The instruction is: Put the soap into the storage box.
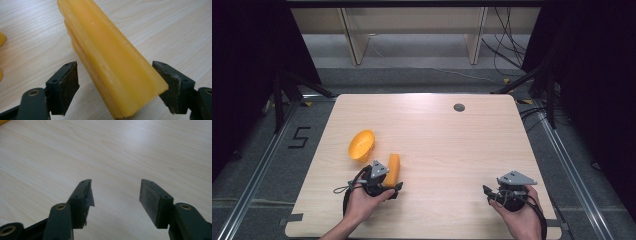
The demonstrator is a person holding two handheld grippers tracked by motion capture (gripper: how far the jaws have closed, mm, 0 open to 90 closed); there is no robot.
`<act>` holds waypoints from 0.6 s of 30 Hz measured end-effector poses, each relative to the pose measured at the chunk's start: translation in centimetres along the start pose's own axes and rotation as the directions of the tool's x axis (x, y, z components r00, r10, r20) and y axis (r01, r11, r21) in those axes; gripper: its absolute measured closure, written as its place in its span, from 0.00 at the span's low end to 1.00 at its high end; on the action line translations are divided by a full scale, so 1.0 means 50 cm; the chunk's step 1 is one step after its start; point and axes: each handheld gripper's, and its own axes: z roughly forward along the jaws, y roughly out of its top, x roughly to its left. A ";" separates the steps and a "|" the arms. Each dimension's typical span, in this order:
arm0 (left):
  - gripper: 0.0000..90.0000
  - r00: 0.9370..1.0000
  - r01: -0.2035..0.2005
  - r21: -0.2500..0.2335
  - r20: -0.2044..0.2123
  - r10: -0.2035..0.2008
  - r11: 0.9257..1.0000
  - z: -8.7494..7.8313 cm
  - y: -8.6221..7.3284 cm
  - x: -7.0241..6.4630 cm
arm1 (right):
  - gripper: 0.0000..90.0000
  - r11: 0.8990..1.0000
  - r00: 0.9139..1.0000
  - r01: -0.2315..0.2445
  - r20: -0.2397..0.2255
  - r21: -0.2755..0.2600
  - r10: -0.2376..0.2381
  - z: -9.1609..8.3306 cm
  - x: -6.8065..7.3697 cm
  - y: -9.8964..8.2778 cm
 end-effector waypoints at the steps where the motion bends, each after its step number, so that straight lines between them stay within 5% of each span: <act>1: 0.25 1.000 -0.013 0.024 -0.004 0.013 1.000 0.002 0.001 0.001 | 0.49 1.000 1.000 -0.020 -0.002 0.004 0.020 -0.001 0.002 0.001; 5: 0.26 1.000 0.013 0.009 0.014 -0.013 1.000 0.010 0.001 -0.005 | 0.49 1.000 1.000 0.000 0.012 -0.005 0.000 0.000 0.000 0.001; 8: 0.28 0.999 -0.041 0.055 0.012 0.041 0.998 0.013 0.003 0.002 | 0.49 1.000 1.000 -0.027 0.006 0.004 0.027 -0.003 0.005 0.001; 9: 0.30 1.000 -0.016 0.040 0.010 0.016 0.999 0.017 0.002 0.002 | 0.49 1.000 1.000 -0.008 0.008 0.000 0.008 -0.002 0.002 0.000; 12: 0.31 0.999 -0.033 0.062 0.004 0.033 0.998 0.018 0.004 0.009 | 0.49 1.000 1.000 0.003 0.006 0.004 -0.003 -0.002 0.001 0.000; 13: 0.32 1.000 -0.003 0.048 -0.009 0.003 0.999 0.023 0.003 0.007 | 0.49 1.000 1.000 0.013 0.006 0.008 -0.013 -0.002 0.000 -0.001; 17: 0.37 0.999 -0.027 0.080 0.023 0.025 0.996 0.027 0.005 0.012 | 0.49 1.000 1.000 -0.016 -0.001 0.003 0.016 0.000 0.003 -0.001; 18: 0.37 1.000 -0.017 0.068 0.016 0.016 0.998 0.031 0.005 0.008 | 0.49 1.000 1.000 0.016 0.007 0.002 -0.016 0.000 -0.002 -0.001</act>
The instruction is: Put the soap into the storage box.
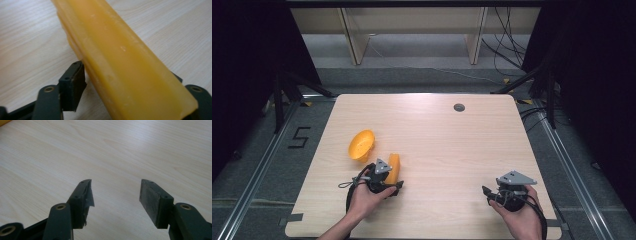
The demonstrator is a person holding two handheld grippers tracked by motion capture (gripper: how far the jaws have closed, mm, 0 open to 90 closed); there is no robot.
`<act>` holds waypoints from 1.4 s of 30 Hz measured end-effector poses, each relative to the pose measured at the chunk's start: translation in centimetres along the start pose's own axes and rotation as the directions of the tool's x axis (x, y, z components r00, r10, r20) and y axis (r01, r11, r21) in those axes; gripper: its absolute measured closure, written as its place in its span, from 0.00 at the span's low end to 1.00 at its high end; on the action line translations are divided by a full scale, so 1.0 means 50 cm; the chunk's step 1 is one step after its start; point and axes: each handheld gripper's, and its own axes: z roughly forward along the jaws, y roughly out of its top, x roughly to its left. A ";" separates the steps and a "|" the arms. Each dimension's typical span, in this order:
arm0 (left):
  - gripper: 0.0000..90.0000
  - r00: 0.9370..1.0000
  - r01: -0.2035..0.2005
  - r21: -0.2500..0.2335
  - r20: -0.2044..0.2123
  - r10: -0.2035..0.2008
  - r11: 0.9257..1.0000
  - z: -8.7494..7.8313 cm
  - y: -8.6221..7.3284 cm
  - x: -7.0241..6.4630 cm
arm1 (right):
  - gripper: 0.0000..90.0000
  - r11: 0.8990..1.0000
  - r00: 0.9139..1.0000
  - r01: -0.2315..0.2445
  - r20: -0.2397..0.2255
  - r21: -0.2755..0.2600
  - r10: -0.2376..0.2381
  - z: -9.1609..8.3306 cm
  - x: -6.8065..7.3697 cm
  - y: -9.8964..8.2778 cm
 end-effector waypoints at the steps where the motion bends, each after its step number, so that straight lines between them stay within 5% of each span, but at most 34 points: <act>1: 0.38 1.000 -0.019 0.007 -0.007 0.019 1.000 0.000 0.001 0.000 | 0.49 1.000 1.000 -0.005 0.000 0.000 0.005 0.001 0.001 0.000; 6: 0.45 0.998 -0.039 0.012 -0.044 0.040 0.999 0.001 0.001 -0.001 | 0.49 1.000 0.999 0.020 -0.027 -0.002 -0.020 0.003 -0.002 0.000; 7: 0.49 0.998 -0.037 0.014 -0.048 0.037 0.999 0.000 0.000 0.000 | 0.49 1.000 1.000 -0.018 -0.012 0.015 0.018 -0.001 0.004 0.001; 9: 0.52 0.998 -0.034 0.023 -0.057 0.035 0.999 -0.002 -0.002 0.004 | 0.49 1.000 1.000 -0.020 -0.022 0.014 0.020 0.000 0.004 0.001; 14: 0.66 0.999 0.034 0.021 -0.033 -0.034 0.999 -0.004 -0.006 0.019 | 0.49 0.999 0.999 -0.027 -0.029 0.024 0.027 0.001 0.005 0.000; 20: 0.67 1.000 0.008 0.024 -0.025 -0.007 1.000 -0.005 -0.008 0.023 | 0.49 0.999 0.999 -0.028 -0.027 0.015 0.029 0.003 0.006 0.000; 23: 0.67 0.999 -0.010 0.022 -0.031 0.010 1.000 -0.006 -0.008 0.025 | 0.49 1.000 0.999 0.020 -0.045 0.002 -0.020 0.007 0.001 -0.002; 29: 0.67 0.999 -0.025 0.012 -0.028 0.025 1.000 -0.010 -0.007 0.028 | 0.49 1.000 1.000 0.000 -0.031 0.011 0.000 0.004 0.003 -0.001; 30: 0.67 1.000 -0.013 0.000 -0.026 0.013 1.000 -0.010 -0.006 0.027 | 0.49 0.999 0.999 -0.028 -0.034 0.018 0.029 0.002 0.006 0.001; 36: 0.67 1.000 -0.013 -0.014 -0.026 0.013 1.000 -0.026 -0.001 0.031 | 0.49 0.999 0.999 -0.032 -0.035 0.021 0.033 -0.001 0.005 0.001; 42: 0.67 1.000 0.020 -0.076 -0.014 -0.022 0.997 -0.045 0.007 0.028 | 0.49 1.000 1.000 -0.002 -0.029 0.011 0.003 0.000 0.000 0.000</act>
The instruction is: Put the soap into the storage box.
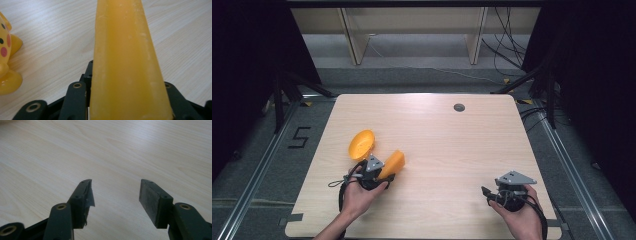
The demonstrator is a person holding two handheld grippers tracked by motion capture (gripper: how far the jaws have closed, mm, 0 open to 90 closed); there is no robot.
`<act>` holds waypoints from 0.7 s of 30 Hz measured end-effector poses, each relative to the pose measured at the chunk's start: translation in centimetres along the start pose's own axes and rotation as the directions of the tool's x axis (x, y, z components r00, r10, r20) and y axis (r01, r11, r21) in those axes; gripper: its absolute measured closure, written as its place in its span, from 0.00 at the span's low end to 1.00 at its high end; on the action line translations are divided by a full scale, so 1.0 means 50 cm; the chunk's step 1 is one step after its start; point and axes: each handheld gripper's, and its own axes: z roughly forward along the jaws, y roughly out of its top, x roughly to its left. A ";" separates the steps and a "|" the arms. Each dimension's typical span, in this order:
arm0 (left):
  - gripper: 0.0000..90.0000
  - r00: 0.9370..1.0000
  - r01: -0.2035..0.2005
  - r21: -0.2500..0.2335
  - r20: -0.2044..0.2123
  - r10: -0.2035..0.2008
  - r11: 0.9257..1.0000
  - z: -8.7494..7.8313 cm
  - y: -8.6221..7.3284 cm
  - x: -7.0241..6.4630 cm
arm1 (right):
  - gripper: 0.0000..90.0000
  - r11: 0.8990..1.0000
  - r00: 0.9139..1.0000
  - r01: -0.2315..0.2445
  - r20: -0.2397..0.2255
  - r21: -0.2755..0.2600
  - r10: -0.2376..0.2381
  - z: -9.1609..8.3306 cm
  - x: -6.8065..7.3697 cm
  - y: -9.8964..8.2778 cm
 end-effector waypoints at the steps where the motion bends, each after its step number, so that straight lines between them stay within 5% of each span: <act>1: 0.67 1.000 0.003 -0.003 0.003 -0.003 1.000 -0.001 0.000 0.000 | 0.49 1.000 1.000 0.001 -0.001 -0.001 -0.001 0.000 0.000 0.000; 5: 0.67 0.999 0.030 -0.020 0.018 -0.030 0.999 -0.011 0.002 0.001 | 0.49 1.000 1.000 -0.008 0.000 -0.006 0.008 0.000 0.001 0.001; 21: 0.67 0.994 0.100 -0.077 -0.032 -0.103 0.992 -0.055 0.015 0.024 | 0.49 1.000 1.000 -0.026 0.007 -0.017 0.027 -0.004 0.002 0.003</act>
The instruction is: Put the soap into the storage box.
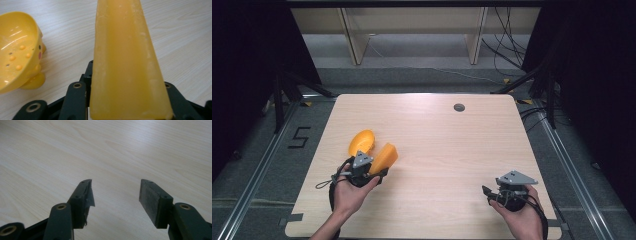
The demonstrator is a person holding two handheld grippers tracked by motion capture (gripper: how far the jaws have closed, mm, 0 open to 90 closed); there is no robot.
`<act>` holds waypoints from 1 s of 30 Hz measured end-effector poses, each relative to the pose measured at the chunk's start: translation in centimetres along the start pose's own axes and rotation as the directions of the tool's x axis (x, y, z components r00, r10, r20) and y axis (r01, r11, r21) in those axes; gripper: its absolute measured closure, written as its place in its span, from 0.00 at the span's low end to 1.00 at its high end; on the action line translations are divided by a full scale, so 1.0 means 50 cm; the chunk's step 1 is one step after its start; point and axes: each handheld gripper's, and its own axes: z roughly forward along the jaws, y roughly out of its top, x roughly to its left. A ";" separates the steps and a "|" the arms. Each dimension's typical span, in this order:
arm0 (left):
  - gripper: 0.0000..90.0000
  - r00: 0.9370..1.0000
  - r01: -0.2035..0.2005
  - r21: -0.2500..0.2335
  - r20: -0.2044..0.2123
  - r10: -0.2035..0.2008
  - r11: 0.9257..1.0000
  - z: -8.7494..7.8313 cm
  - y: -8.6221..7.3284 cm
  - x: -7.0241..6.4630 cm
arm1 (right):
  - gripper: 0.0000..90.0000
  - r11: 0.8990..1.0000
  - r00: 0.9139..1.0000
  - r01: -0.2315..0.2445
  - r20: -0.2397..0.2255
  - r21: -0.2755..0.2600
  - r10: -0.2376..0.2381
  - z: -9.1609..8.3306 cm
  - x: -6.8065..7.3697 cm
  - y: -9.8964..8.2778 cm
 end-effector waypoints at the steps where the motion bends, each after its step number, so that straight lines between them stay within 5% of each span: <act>1: 0.67 1.000 0.010 -0.014 -0.002 -0.010 1.000 -0.001 0.000 0.001 | 0.49 1.000 1.000 -0.006 -0.004 0.003 0.006 0.001 0.000 0.000; 9: 0.67 0.999 0.038 -0.015 -0.037 -0.039 0.999 -0.015 0.003 0.016 | 0.49 1.000 1.000 -0.017 -0.011 0.006 0.017 0.002 0.002 0.000; 10: 0.67 0.997 0.060 -0.035 -0.040 -0.061 0.998 -0.014 0.003 0.015 | 0.49 1.000 1.000 0.009 -0.019 -0.011 -0.009 0.004 -0.001 0.000; 17: 0.67 0.996 0.060 -0.031 -0.065 -0.061 0.998 -0.026 0.007 0.031 | 0.49 1.000 1.000 0.004 -0.009 -0.005 -0.004 0.001 -0.002 -0.001; 30: 0.67 0.986 0.102 -0.051 -0.125 -0.108 0.993 -0.041 0.009 0.058 | 0.49 1.000 1.000 0.004 0.005 -0.014 -0.004 0.000 -0.003 0.001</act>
